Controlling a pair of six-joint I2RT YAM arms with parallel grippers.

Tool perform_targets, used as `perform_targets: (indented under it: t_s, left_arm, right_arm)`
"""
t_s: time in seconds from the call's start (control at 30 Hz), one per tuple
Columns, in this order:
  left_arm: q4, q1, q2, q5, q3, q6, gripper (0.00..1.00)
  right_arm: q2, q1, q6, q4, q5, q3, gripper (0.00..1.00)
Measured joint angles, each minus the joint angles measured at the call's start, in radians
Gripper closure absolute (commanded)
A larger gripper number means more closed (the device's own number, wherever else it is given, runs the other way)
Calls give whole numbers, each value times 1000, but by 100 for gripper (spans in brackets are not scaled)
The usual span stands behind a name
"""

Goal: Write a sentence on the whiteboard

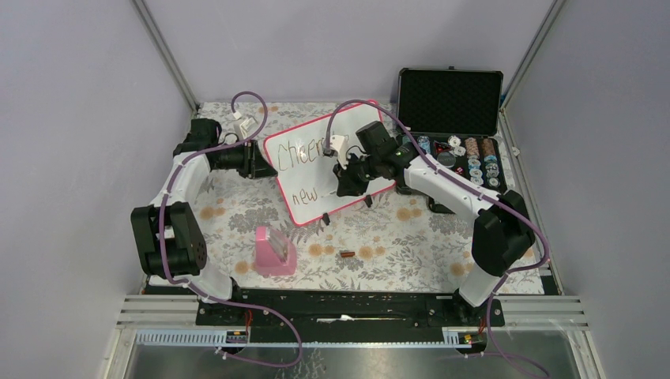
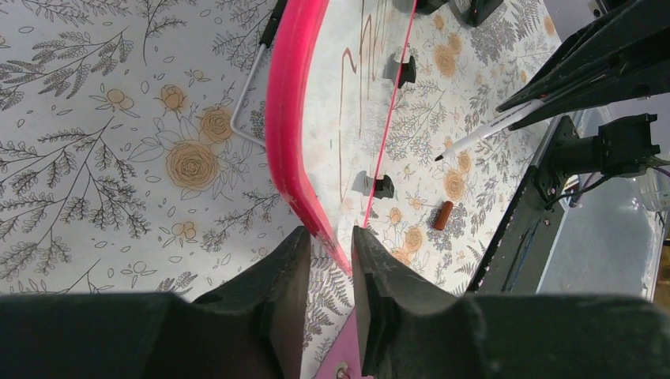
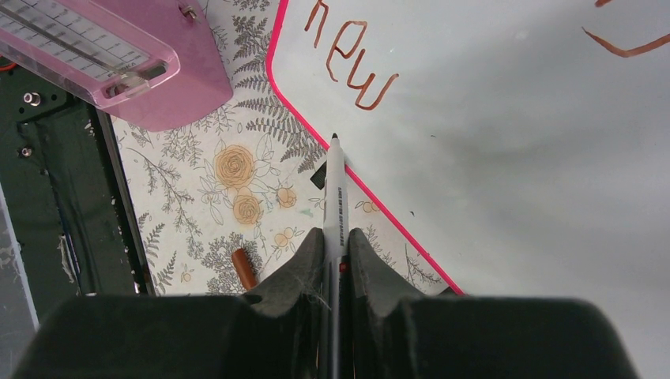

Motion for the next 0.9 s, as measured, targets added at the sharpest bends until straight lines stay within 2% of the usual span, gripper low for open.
perform_targets:
  t_s: [0.67,0.9]
  left_arm:
    - [23,0,49,-6,69,-56,100]
    - [22,-1,55,-6,78,-60,100]
  right_arm:
    - [0,-2,3,42,26,-2,100]
    - [0,-5,8,54,32,-2,100]
